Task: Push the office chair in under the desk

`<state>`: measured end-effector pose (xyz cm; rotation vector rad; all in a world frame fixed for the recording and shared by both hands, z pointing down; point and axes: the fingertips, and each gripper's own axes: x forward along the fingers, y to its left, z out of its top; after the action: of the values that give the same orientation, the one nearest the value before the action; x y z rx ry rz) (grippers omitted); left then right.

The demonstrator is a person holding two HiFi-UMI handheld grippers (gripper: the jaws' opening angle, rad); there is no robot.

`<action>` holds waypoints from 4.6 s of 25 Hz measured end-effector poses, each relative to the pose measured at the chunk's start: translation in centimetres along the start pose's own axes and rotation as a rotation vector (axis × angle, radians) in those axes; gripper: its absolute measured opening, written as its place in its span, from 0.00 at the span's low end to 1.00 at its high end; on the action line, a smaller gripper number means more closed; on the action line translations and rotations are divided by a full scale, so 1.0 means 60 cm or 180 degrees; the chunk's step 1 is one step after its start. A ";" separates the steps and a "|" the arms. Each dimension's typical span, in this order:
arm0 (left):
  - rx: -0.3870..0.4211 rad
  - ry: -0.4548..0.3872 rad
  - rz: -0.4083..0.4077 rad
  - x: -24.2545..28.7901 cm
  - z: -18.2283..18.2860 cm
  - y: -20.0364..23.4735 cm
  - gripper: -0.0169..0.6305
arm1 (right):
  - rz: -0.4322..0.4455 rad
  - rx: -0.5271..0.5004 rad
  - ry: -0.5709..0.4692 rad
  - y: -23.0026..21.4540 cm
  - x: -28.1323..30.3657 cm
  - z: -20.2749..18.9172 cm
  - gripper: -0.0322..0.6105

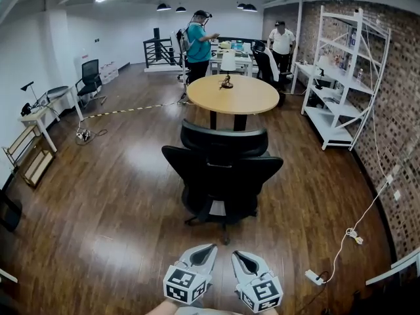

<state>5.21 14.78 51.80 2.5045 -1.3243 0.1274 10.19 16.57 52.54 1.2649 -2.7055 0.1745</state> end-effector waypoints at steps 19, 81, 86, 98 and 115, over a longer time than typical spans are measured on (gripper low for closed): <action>0.0061 -0.0108 -0.0251 0.126 0.138 0.214 0.05 | -0.0251 -0.0105 -0.0104 -0.089 0.234 0.106 0.08; 0.3470 0.1570 -0.0574 0.301 0.199 0.540 0.44 | 0.0061 -0.2957 0.1785 -0.464 0.348 0.126 0.40; 0.3619 0.1668 -0.0534 0.322 0.195 0.545 0.44 | 0.0048 -0.3027 0.1967 -0.475 0.342 0.134 0.35; 0.3852 0.1830 -0.0544 0.335 0.181 0.556 0.38 | 0.0001 -0.2937 0.2262 -0.507 0.360 0.103 0.39; 0.4031 0.1872 -0.0625 0.363 0.163 0.573 0.27 | -0.0155 -0.2864 0.2514 -0.509 0.368 0.098 0.38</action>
<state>-11.15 -23.61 55.01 2.9825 -0.7836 1.9984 19.18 -20.47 52.09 0.7385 -1.7128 -0.4185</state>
